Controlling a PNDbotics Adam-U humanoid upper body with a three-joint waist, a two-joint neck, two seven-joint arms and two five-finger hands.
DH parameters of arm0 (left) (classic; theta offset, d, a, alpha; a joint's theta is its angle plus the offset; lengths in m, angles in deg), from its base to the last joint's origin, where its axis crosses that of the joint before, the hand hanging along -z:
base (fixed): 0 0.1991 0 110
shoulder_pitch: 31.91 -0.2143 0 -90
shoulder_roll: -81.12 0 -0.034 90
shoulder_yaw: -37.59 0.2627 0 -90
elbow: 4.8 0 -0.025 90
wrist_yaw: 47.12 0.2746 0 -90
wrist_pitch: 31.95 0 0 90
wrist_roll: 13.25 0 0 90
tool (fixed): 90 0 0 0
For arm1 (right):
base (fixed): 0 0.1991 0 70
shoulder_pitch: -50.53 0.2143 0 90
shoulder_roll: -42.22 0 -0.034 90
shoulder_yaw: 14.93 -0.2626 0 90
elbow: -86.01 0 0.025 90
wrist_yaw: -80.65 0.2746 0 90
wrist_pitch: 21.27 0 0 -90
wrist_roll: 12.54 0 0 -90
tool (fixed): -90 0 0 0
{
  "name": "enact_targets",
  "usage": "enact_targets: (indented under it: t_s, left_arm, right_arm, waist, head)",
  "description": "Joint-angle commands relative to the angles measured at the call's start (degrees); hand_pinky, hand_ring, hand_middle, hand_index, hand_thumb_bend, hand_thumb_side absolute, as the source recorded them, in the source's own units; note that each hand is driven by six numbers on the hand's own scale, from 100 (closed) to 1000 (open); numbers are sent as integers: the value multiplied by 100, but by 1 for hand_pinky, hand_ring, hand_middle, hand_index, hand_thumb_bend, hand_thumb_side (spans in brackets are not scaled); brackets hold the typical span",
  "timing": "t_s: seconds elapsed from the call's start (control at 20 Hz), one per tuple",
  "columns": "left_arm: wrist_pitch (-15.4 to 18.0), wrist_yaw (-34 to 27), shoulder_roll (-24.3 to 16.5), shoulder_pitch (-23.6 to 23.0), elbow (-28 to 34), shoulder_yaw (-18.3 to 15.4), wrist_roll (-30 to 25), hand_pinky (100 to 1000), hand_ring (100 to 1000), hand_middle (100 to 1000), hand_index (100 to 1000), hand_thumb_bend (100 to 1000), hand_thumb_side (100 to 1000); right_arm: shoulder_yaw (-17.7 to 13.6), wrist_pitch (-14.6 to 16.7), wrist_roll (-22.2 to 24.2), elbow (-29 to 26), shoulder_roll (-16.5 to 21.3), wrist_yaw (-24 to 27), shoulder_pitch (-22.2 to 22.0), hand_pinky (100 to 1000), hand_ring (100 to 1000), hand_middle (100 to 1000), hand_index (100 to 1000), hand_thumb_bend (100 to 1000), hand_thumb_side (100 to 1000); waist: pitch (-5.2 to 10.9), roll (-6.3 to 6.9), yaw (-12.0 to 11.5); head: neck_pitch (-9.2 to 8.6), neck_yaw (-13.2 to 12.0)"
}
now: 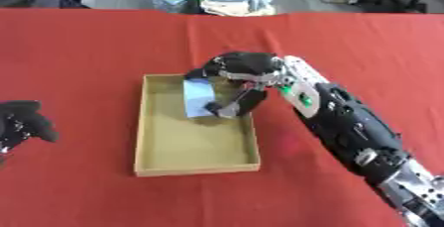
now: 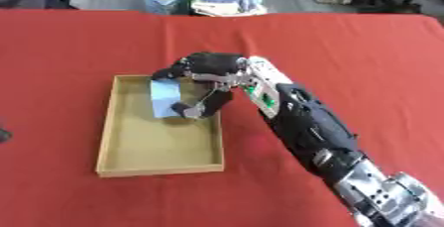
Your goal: Pick up objects on the table and place them in the box.
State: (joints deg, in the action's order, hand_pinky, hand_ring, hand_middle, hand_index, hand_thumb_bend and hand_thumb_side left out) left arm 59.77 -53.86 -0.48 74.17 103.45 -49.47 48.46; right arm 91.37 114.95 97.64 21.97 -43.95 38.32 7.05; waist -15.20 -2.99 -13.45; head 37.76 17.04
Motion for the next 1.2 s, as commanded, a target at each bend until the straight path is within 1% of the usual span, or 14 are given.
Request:
enact_targets:
  t_s: [0.05, 0.1, 0.15, 0.2, 0.25, 0.3, 0.35, 0.4, 0.45, 0.5, 0.7, 0.85, 1.0, 1.2]
  left_arm:
    - [-1, -7, -13, 64, 126, -45, 31, 705, 592, 593, 804, 100, 797]
    - [-2, -2, -12, 66, 126, -45, 29, 705, 592, 593, 804, 100, 797]
    - [-3, 2, -12, 67, 126, -44, 27, 705, 592, 593, 804, 100, 797]
    - [-4, 6, -12, 67, 126, -46, 27, 705, 593, 593, 804, 100, 797]
    - [-4, 9, -13, 67, 126, -49, 28, 705, 593, 593, 804, 100, 797]
    - [-4, 11, -13, 67, 127, -52, 30, 705, 593, 593, 804, 100, 797]
    - [-5, 12, -13, 66, 128, -55, 32, 705, 593, 594, 804, 100, 797]
    - [-5, 12, -13, 65, 129, -56, 33, 705, 593, 594, 804, 100, 796]
    - [-5, 11, -13, 63, 131, -56, 32, 705, 593, 594, 804, 100, 796]
    - [-5, 8, -13, 59, 132, -59, 35, 705, 593, 594, 804, 100, 794]
    - [-6, -7, -23, 34, 138, -75, 50, 705, 593, 593, 804, 100, 793]
    - [-8, -8, -31, 11, 138, -84, 51, 705, 593, 594, 804, 100, 794]
    - [-10, 5, -38, -7, 133, -98, 57, 705, 594, 594, 804, 100, 797]
    - [-15, 47, -41, -29, 115, -119, 65, 705, 595, 595, 804, 100, 803]
  right_arm:
    - [43, 225, 126, -232, 48, -63, 50, 739, 731, 721, 1000, 100, 623]
    - [57, 243, 120, -268, 51, -81, 38, 745, 739, 767, 1000, 100, 649]
    - [65, 260, 110, -296, 54, -104, 26, 745, 739, 767, 1000, 100, 649]
    - [64, 271, 93, -316, 61, -125, 11, 748, 750, 807, 1000, 111, 683]
    - [62, 275, 76, -325, 70, -144, -4, 751, 754, 818, 1000, 117, 693]
    - [57, 276, 60, -330, 82, -161, -18, 756, 762, 850, 1000, 141, 705]
    - [47, 280, 38, -341, 94, -174, -29, 756, 763, 854, 1000, 142, 706]
    - [35, 287, 12, -357, 114, -182, -38, 758, 765, 864, 1000, 141, 704]
    - [21, 288, -19, -374, 136, -180, -47, 758, 765, 864, 1000, 103, 730]
    - [5, 287, -51, -396, 167, -168, -52, 758, 765, 863, 1000, 140, 692]
    - [-108, 207, -214, -567, 427, 54, -83, 758, 763, 858, 1000, 125, 660]
    - [-220, 52, -292, -776, 678, 463, -147, 755, 757, 846, 1000, 100, 643]
    - [-357, -166, -293, -1105, 917, 1029, -262, 753, 750, 833, 1000, 100, 616]
    - [-590, -496, -272, -1694, 1136, 1823, -516, 751, 743, 817, 1000, 100, 579]
  waist:
    - [116, 24, 13]
    - [115, 24, 18]
    - [114, 24, 21]
    - [115, 22, 25]
    - [116, 21, 30]
    - [117, 19, 36]
    - [118, 18, 44]
    - [121, 17, 50]
    - [124, 17, 55]
    - [131, 18, 61]
    - [170, 14, 96]
    - [186, 9, 138]
    - [192, 11, 203]
    - [178, 16, 303]
  head:
    - [28, -10]
    - [26, -11]
    - [25, -12]
    - [24, -14]
    - [23, -15]
    - [23, -16]
    - [24, -17]
    - [24, -23]
    - [26, -27]
    - [30, -33]
    - [52, -70]
    - [59, -107]
    - [77, -160]
    - [110, -283]
